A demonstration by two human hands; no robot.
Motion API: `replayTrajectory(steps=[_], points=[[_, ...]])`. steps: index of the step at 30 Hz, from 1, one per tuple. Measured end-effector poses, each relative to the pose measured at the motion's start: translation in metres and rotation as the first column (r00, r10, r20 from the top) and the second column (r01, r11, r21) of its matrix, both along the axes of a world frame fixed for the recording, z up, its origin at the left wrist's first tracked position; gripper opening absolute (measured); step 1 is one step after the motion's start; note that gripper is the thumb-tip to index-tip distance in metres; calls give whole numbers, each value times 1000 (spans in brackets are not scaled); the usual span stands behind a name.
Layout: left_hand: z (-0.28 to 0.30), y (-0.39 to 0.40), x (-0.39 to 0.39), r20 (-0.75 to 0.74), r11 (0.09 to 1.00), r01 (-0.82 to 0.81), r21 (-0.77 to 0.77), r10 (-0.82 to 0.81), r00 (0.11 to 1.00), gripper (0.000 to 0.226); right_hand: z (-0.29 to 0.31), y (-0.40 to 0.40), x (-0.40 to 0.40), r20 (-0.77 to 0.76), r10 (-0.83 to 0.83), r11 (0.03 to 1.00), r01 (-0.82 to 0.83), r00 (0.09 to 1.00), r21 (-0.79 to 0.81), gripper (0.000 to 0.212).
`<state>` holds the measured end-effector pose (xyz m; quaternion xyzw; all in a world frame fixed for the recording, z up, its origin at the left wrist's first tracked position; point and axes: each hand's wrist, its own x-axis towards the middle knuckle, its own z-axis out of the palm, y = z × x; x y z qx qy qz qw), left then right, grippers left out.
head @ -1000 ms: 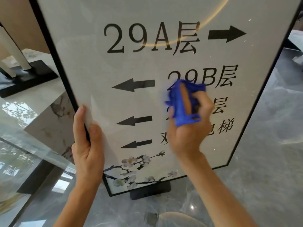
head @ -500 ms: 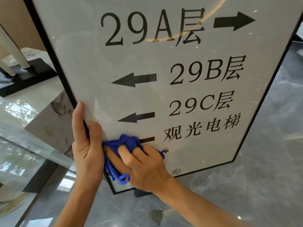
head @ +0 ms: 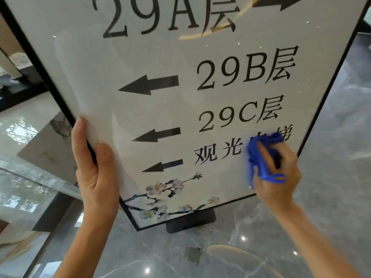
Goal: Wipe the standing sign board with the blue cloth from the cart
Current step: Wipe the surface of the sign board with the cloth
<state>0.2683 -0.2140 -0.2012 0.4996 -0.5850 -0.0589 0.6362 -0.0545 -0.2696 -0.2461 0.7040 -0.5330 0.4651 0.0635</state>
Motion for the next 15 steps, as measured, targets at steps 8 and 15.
replayTrajectory(steps=[8,15], points=[[1,0,0,-51,999,-31,5,32,998,47,-23,-6,-28,310,-91,996,94,946,6,38],[2,0,-2,-25,998,-67,15,67,997,49,-59,41,78,370,24,995,-60,929,85,10]])
